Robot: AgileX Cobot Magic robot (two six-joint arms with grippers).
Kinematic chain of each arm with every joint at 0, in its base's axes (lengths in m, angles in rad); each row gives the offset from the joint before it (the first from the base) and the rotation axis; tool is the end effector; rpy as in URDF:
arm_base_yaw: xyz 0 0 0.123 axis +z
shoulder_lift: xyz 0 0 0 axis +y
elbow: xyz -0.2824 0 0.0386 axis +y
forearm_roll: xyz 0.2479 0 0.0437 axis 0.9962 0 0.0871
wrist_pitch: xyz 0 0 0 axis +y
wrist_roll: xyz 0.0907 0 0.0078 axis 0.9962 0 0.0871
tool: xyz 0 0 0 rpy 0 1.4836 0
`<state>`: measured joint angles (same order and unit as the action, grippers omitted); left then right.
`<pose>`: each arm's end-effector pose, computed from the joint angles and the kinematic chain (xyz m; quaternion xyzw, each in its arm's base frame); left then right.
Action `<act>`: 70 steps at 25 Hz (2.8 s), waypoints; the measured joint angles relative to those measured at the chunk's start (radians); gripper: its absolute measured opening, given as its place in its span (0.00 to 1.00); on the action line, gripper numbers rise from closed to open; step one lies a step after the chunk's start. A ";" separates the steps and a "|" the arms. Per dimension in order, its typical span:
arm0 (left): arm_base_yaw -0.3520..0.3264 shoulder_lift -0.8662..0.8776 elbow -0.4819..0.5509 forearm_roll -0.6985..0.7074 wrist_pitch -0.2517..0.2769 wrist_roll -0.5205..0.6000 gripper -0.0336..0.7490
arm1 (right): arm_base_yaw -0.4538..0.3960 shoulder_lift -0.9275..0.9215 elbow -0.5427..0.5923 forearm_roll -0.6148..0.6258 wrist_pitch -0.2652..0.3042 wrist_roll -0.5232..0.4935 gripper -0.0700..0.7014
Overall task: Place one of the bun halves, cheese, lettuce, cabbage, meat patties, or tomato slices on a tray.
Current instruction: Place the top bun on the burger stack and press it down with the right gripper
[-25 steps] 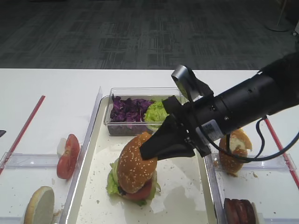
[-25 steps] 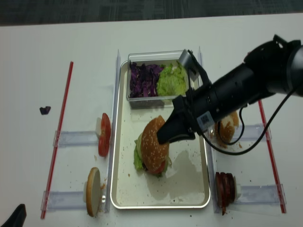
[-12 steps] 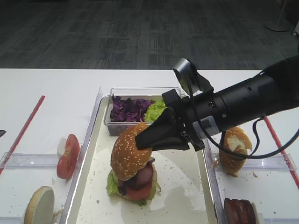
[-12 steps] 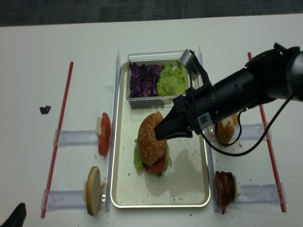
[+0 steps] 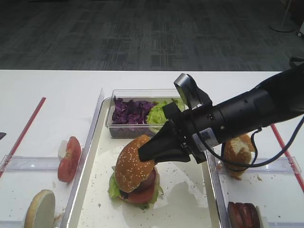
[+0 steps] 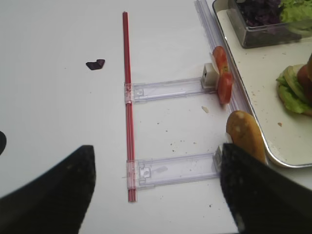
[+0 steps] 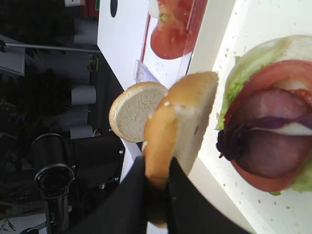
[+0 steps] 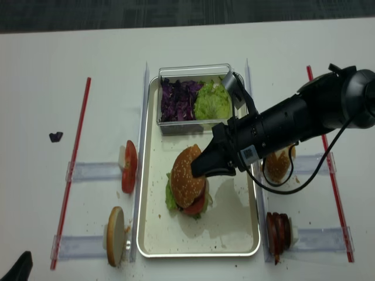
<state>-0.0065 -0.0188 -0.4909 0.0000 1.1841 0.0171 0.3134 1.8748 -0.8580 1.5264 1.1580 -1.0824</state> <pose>-0.0123 0.0001 0.2648 0.0104 0.8814 0.0025 0.4722 0.2671 0.1742 0.1617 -0.1196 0.8115 0.5710 0.0319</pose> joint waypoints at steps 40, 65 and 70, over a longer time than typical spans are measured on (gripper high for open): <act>0.000 0.000 0.000 -0.006 0.000 0.000 0.67 | 0.000 0.099 0.000 0.052 -0.003 -0.079 0.23; 0.000 0.000 0.000 -0.006 0.000 0.000 0.67 | 0.000 0.099 0.000 0.052 -0.026 -0.060 0.50; 0.000 0.000 0.000 -0.006 0.000 0.000 0.67 | 0.000 0.099 0.000 0.052 -0.026 -0.060 0.66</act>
<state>-0.0065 -0.0188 -0.4909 -0.0055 1.1841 0.0171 0.3134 1.9739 -0.8580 1.5780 1.1325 -1.1423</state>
